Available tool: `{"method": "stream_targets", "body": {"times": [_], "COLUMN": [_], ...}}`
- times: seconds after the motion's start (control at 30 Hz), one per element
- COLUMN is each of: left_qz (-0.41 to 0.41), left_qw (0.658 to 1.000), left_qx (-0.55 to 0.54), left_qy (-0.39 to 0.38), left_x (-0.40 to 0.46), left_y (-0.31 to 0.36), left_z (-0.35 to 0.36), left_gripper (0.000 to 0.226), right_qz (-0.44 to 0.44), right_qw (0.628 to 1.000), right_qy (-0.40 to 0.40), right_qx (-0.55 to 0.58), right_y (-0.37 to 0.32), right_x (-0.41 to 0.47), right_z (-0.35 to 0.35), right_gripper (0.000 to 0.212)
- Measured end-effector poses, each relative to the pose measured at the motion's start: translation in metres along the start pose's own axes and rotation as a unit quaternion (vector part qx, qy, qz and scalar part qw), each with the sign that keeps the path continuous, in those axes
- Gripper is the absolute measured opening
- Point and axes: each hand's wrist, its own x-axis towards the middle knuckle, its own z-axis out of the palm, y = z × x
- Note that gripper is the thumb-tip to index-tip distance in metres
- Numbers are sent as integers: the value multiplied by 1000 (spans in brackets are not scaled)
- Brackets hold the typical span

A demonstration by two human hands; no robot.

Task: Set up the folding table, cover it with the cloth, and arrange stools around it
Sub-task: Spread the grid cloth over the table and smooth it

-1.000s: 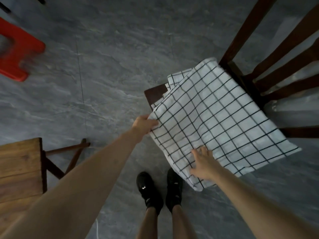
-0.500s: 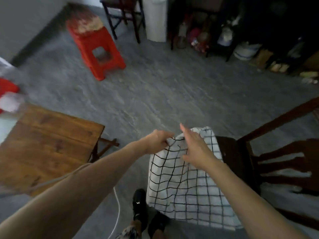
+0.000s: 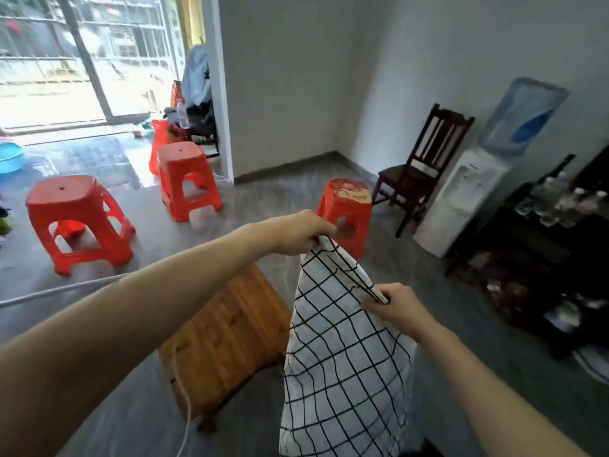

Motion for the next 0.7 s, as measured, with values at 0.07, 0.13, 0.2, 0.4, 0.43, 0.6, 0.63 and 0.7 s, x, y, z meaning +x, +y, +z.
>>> {"method": "stream_targets", "body": {"times": [0.07,0.13,0.2,0.4,0.43,0.6,0.63,0.7], "left_qz": [-40,-89,-136,-265,-284,-291,-290,-297], "left_qw": [998,991,977,894,881,894,894,888], "left_qx": [5,4,-8,11,19,69,82,107], "left_qy": [52,105,163,361,377,335,332,333], "left_x": [-30,-61,-93,-197,-216,-262,-263,-265], "left_y": [-33,-66,-101,-189,-200,-217,-220,-224], "left_z": [-37,-69,-94,-160,-168,-185,-188,-198], "left_gripper": [28,16,17,15,15,30,28,22], "right_qz": [-53,-88,-113,-166,-175,-257,-274,-297], "right_qw": [999,996,992,954,956,945,940,939], "right_qy": [3,-20,-56,-146,-130,-14,-4,3], "right_qx": [7,-1,-25,-202,-196,-201,-203,-174], "right_y": [-52,-100,-143,-207,-208,-217,-221,-229], "right_x": [25,49,70,119,126,174,184,203], "right_z": [4,13,27,56,58,61,62,58], "right_gripper": [30,18,28,21,16,16,11,11]}}
